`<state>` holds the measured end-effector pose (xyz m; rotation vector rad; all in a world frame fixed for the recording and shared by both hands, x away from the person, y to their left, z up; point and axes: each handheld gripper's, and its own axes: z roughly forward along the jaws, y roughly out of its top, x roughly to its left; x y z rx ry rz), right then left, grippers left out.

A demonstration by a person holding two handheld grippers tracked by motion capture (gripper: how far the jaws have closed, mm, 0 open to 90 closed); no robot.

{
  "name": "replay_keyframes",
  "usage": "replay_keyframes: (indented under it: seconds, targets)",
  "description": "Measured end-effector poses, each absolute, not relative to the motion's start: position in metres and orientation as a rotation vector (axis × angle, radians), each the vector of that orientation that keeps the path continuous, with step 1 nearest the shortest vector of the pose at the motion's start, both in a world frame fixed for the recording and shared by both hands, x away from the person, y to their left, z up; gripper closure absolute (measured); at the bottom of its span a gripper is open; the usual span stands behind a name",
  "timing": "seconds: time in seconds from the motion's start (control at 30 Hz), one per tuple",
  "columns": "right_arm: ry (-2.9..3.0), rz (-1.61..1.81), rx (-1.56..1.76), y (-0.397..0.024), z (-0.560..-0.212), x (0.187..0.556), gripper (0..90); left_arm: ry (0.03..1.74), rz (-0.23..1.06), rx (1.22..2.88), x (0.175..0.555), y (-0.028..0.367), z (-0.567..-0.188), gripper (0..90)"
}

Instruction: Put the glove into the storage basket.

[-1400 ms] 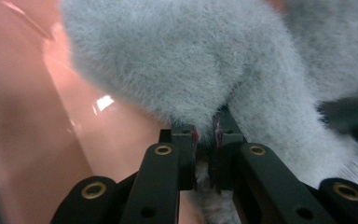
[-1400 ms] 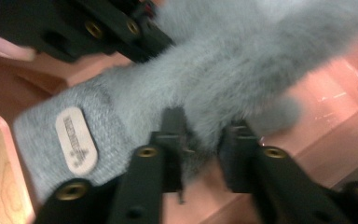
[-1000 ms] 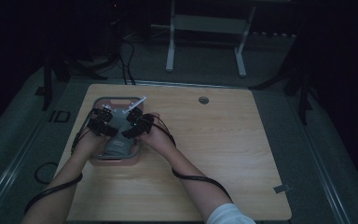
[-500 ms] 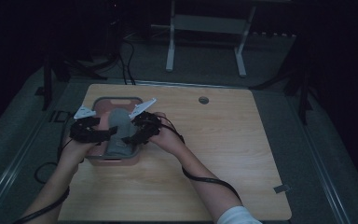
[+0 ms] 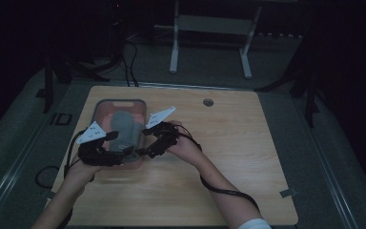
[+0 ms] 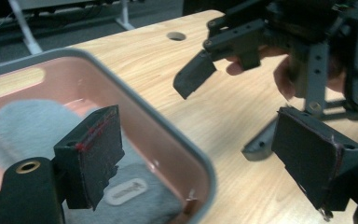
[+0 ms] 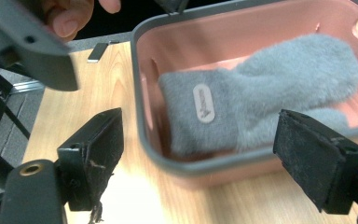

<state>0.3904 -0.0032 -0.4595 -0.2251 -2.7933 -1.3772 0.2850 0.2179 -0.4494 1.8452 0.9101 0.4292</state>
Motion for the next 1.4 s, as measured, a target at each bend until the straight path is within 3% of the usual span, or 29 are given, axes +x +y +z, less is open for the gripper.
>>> replay_keyframes:
  seconds: [0.77, 1.4]
  targets:
    - [-2.807, -1.35, -0.312, -0.055, -0.476, 0.383, 16.0, 0.833, 0.363, 1.864, 0.265, 0.183, -0.475, 16.7]
    - [-2.805, -1.331, -0.445, -0.11, -0.516, 0.375, 16.1, 0.648, 0.258, 1.972, 0.258, 0.133, -0.519, 16.7]
